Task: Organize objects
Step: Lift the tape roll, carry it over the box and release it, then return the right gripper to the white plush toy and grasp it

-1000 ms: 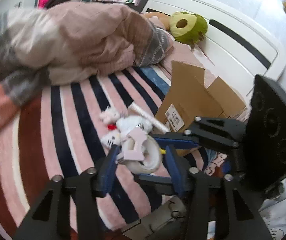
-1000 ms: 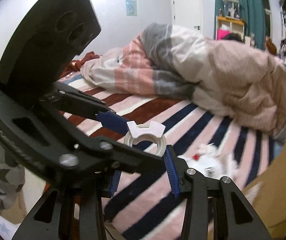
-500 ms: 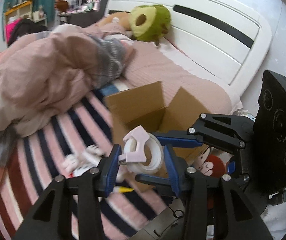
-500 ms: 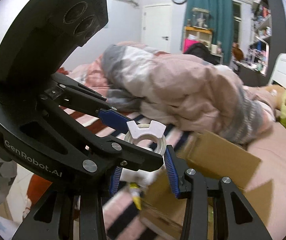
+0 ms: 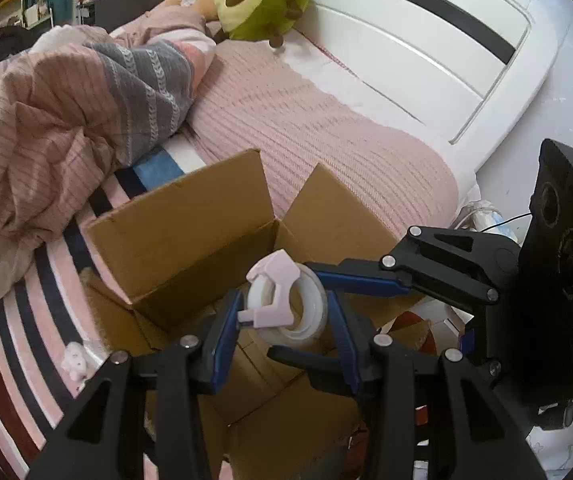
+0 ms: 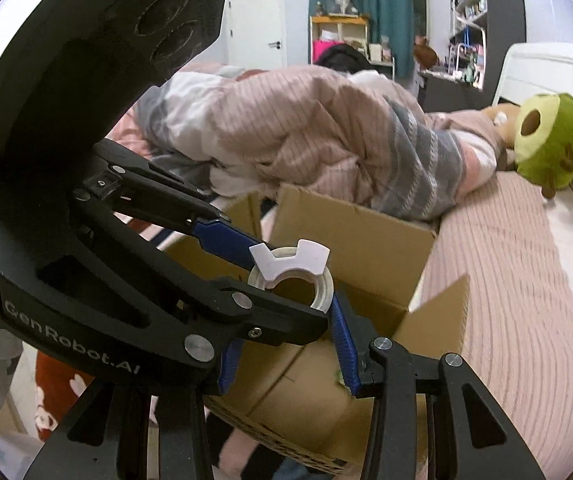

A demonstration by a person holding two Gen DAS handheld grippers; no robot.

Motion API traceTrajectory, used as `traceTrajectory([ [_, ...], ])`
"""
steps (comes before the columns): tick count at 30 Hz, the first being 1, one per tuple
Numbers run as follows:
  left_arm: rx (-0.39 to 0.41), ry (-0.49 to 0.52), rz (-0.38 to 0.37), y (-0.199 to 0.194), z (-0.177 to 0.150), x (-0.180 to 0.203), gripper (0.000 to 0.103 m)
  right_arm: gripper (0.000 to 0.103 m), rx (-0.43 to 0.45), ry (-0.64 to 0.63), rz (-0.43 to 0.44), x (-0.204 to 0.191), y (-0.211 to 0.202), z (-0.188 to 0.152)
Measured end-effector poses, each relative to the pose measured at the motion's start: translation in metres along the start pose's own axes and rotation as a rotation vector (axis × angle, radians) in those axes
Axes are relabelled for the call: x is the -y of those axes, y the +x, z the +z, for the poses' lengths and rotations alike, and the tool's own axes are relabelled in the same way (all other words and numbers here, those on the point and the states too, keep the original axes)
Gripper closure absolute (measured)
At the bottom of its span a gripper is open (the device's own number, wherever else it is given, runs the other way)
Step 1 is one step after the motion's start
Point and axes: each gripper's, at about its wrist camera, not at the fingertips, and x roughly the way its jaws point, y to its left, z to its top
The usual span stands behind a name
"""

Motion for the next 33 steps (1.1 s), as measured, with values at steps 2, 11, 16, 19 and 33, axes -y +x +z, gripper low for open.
traceTrajectory([
  [2, -0.016, -0.003, 0.001, 0.005, 0.002, 0.002, 0.062, 0.067, -0.012, 0.001, 0.007, 0.002, 0.001, -0.003],
  [11, -0.032, -0.011, 0.033, 0.006, 0.006, 0.003, 0.030, 0.047, -0.049, 0.006, -0.032, 0.006, 0.004, -0.004],
  [16, -0.011, 0.003, 0.045, -0.009, 0.003, 0.005, 0.021, 0.041, -0.044, 0.014, -0.052, 0.007, 0.003, -0.004],
  [19, 0.017, 0.002, 0.039, -0.023, -0.001, 0.003, 0.020, 0.040, -0.018, 0.013, -0.063, 0.001, -0.003, -0.002],
  [33, 0.202, -0.113, 0.142, -0.115, -0.082, -0.067, 0.017, 0.040, 0.106, -0.097, 0.101, -0.099, -0.011, 0.018],
])
